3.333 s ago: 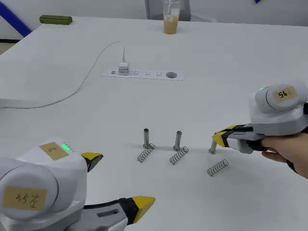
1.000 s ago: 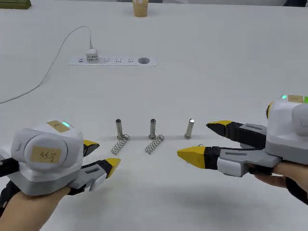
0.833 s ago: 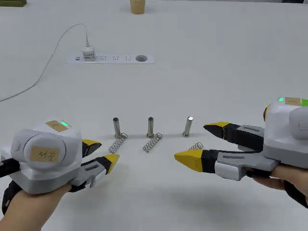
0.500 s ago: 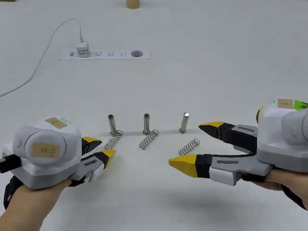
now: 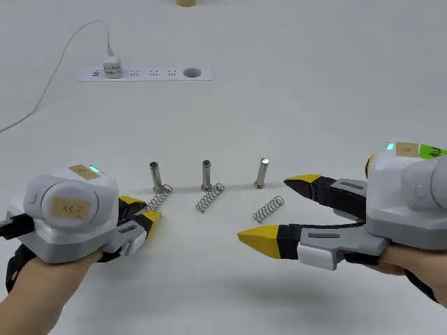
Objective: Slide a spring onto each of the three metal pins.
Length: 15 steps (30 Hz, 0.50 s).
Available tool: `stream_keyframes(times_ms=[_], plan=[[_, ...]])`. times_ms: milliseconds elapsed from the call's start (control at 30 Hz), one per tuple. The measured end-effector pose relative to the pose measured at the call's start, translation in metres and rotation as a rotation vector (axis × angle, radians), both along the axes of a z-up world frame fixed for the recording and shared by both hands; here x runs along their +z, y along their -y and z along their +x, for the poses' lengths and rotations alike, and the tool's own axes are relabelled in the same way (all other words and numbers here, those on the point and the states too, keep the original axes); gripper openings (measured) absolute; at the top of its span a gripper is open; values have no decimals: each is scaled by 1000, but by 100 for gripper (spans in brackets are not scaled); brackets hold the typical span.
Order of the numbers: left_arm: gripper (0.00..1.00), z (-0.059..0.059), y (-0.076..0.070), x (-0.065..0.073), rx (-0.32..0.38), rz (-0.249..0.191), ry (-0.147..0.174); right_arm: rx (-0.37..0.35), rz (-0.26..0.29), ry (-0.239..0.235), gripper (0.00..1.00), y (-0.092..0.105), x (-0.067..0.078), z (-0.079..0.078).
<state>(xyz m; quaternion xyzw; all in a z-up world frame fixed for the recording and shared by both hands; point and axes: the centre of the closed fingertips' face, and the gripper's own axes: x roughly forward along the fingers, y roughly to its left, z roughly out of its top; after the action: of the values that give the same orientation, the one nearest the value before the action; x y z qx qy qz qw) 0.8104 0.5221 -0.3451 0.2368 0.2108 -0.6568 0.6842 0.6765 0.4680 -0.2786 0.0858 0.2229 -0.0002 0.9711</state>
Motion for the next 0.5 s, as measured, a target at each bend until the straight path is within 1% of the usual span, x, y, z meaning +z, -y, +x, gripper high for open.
stream_keyframes(times_ms=[67, 133, 167, 200, 233, 267, 333, 467, 500], plan=[[12, 0, 0, 0, -1, 2, 4, 2, -3, -4, 71, 0, 0, 0], [11, 2, -1, 1, 4, 11, 22, 1, -3, -4, 71, 1, 0, -1], [11, 1, -1, 1, -5, 18, 37, 0, -3, -3, 71, 1, 0, -1], [11, 0, -1, 1, -8, 22, 38, -1, -4, -4, 71, 1, 1, -1], [10, 0, -2, 0, -13, 25, 37, -2, -5, -3, 71, 1, 1, -1], [10, -1, -3, 0, -16, 30, 25, -4, -2, -1, 71, 1, 2, -1], [10, -2, -4, 1, -17, 26, 18, -6, 4, 1, 71, 2, 3, -1], [10, -5, -7, 11, -24, 6, 16, -9, 10, 8, 71, 1, 7, -1], [10, -6, -7, 16, -23, -4, 17, -8, 10, 8, 71, 1, 9, 0]])
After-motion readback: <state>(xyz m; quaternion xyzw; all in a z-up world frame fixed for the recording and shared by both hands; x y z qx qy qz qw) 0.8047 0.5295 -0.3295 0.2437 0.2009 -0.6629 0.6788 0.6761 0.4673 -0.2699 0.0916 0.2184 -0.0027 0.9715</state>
